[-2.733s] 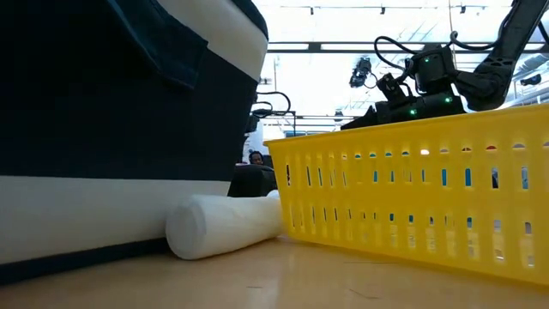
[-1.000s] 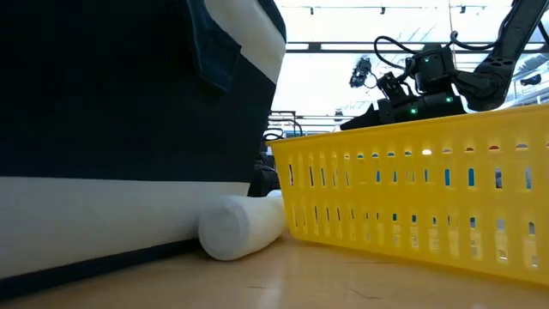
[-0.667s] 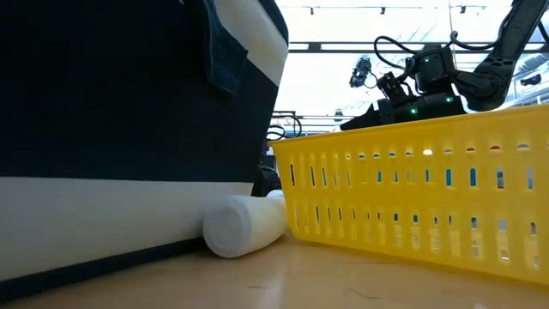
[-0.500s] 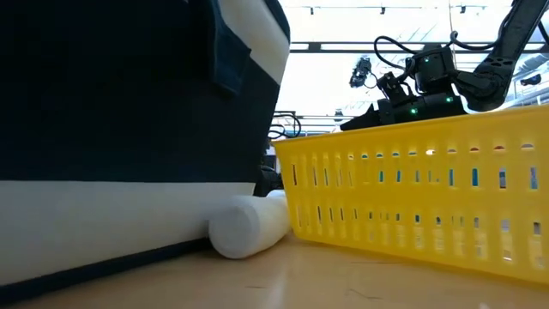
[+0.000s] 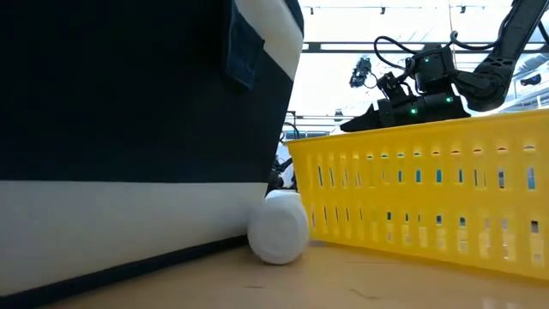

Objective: Pick & place medical supplies in basket/bin
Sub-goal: Put the top white gauze into the yellow bin

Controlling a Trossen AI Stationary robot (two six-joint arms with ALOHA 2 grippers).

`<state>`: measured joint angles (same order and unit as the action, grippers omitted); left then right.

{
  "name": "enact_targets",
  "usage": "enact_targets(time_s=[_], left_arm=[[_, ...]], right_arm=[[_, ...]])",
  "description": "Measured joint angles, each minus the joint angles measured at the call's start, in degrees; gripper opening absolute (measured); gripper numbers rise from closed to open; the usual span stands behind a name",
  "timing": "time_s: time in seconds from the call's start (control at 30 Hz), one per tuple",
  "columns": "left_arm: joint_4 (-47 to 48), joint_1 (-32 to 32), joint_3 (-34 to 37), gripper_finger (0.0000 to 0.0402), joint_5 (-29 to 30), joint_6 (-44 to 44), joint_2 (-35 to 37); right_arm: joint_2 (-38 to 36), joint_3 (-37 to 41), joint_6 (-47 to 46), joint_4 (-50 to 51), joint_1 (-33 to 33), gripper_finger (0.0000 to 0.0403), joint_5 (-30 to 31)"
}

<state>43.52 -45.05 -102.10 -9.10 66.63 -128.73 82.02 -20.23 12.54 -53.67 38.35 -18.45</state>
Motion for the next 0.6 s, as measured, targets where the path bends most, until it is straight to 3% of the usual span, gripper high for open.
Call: enact_targets(time_s=[0.4,0.6], left_arm=[[0.29,0.59,-0.07,0.0018,1.26,-0.75,-0.13],[1.50,1.43,-0.16,0.0011,6.57,0.46,-0.02]], right_arm=[[0.00,0.00,-0.07,0.04,0.01,0.0233,0.02],[0.00,0.00,-0.07,0.04,0.01,0.0233,0.02]])
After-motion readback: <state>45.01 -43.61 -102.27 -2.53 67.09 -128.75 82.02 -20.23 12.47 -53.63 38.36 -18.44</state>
